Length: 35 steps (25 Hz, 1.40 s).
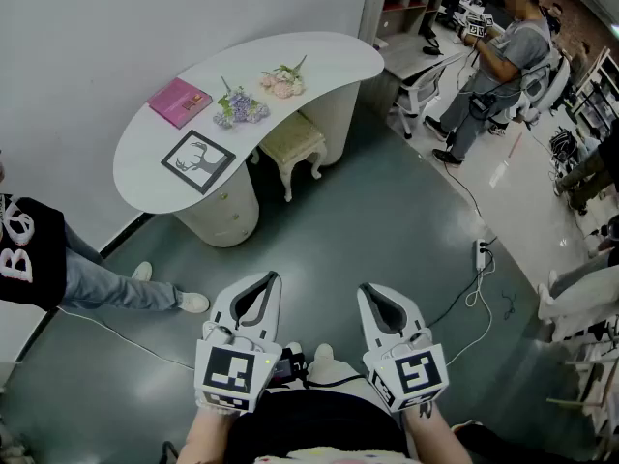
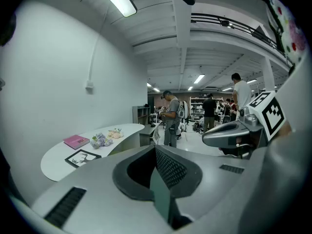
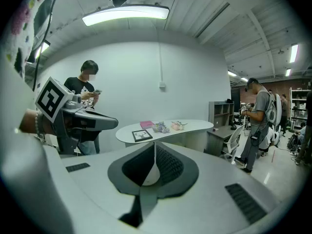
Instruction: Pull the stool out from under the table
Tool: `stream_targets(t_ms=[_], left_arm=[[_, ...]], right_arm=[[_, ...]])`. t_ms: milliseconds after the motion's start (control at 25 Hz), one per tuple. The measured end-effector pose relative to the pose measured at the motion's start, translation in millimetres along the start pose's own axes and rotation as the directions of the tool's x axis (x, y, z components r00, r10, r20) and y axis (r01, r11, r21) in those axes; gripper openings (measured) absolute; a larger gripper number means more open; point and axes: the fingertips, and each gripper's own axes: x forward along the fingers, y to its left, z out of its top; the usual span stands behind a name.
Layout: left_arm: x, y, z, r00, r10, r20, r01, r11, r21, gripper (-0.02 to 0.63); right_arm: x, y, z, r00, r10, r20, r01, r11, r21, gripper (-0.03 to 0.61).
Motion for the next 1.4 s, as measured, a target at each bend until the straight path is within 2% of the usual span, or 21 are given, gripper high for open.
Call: stream_targets(t_ms=[520, 840, 1200, 1400], left_arm=[[4, -7, -5, 1.0, 0.003, -0.012, -0.003, 1.0, 0.022, 0.017], [6, -16, -4, 1.0, 0.019, -0.023, -0.018, 0.999, 0.041, 0.017], [17, -37, 0, 1.0, 0.022, -0.014, -0.021, 0.996, 0.082, 0.017], [17, -57, 6, 0.999, 0.042, 0.009, -0.043, 0.997, 0.071, 0.017]], right_arm=[[0, -8, -5, 1.0, 0.005, 0.001, -0.005, 1.0, -0.005, 0.04], [-7, -21, -6, 1.0, 0.004, 0.018, -0.005, 0.999, 0.048, 0.04], [-21, -43, -11, 0.999, 0.001, 0.032, -0.003, 0.999, 0.045, 0.04], [-37, -54, -13, 0.999, 0.017, 0.047, -0.019, 0.999, 0.036, 0.04]])
